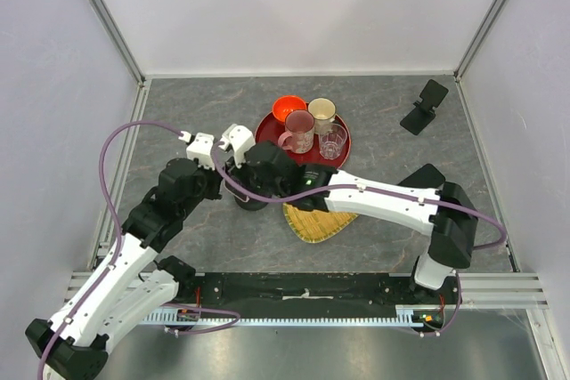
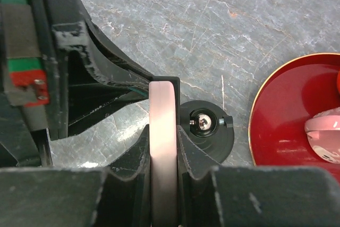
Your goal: Place the phone on the phone stand
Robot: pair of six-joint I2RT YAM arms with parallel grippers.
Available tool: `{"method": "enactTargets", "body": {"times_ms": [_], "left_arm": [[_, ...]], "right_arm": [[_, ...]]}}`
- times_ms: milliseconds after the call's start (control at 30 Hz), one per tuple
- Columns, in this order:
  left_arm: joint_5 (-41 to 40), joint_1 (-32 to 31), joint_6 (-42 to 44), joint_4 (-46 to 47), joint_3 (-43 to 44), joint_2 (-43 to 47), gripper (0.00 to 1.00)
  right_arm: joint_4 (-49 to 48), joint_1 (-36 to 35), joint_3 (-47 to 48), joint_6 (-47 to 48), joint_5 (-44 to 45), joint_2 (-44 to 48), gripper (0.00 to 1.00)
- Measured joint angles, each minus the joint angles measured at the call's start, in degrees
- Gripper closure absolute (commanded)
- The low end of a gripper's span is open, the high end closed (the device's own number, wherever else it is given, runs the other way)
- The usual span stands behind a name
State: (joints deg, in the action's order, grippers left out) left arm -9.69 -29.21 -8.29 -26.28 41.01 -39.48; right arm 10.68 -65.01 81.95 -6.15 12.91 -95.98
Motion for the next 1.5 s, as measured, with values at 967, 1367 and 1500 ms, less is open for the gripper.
{"method": "enactTargets", "body": {"times_ms": [967,1367,1500], "left_arm": [[-9.01,2.54,-12.24,-26.36,17.35,-3.82,0.54],[-8.26,2.51,-13.16,-28.55,18.67,2.08,0.45],[-5.92,2.51,-11.85,-25.99,18.49,1.64,0.42]], "right_arm": [[6.97,5.64,12.17,0.57,-5.9,-9.84,1.0],[7.98,10.05,10.99,-0.42,-12.63,-9.81,0.43],[9.33,10.75,9.62,-0.81,-13.0,-8.76,0.39]]}}
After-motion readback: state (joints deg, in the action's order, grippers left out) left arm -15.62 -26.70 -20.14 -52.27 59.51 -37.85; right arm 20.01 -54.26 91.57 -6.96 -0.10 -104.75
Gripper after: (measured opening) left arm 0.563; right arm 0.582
